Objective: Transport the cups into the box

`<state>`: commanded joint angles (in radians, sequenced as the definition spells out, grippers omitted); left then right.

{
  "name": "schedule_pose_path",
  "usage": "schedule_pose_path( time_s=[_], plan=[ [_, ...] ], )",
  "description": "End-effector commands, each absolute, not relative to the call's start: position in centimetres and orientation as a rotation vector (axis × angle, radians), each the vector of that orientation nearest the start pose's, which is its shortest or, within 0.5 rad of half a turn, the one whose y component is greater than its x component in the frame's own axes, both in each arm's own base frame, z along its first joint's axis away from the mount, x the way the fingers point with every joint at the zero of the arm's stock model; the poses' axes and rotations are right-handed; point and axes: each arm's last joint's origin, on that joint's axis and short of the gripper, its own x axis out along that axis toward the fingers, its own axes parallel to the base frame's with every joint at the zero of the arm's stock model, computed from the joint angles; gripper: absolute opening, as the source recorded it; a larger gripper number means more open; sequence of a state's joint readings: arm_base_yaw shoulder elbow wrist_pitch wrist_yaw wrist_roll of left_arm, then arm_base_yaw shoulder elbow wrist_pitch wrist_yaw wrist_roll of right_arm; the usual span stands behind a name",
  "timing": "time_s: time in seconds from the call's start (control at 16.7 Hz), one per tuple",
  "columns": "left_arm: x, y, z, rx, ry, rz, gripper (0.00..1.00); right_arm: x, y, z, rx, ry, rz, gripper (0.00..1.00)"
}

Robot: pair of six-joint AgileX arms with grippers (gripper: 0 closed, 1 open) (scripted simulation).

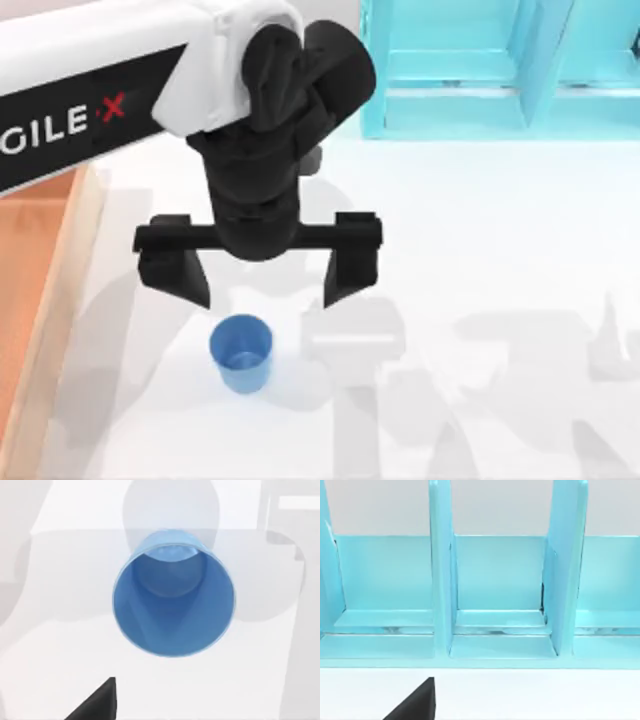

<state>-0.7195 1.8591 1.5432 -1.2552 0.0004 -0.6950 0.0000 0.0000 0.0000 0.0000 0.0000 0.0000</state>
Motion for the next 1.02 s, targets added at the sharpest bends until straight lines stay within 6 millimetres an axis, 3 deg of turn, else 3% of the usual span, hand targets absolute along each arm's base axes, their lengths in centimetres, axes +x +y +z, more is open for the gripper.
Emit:
schedule_pose_path(
  time_s=[0.3,0.78,1.02],
  plan=[
    [26.8,-22.9,23.1,0.016,1.573,-0.013,1.0,10.6,-0.1,16.0,0.0,0.0,0.0,1.0],
    [27.0,-23.2,14.9,0.013,1.567,-0.018,1.0,10.6,-0.1,16.0,0.0,0.0,0.0,1.0],
    [26.8,-23.0,13.5,0.016,1.571,-0.015,1.0,10.6,-0.1,16.0,0.0,0.0,0.0,1.0]
  ],
)
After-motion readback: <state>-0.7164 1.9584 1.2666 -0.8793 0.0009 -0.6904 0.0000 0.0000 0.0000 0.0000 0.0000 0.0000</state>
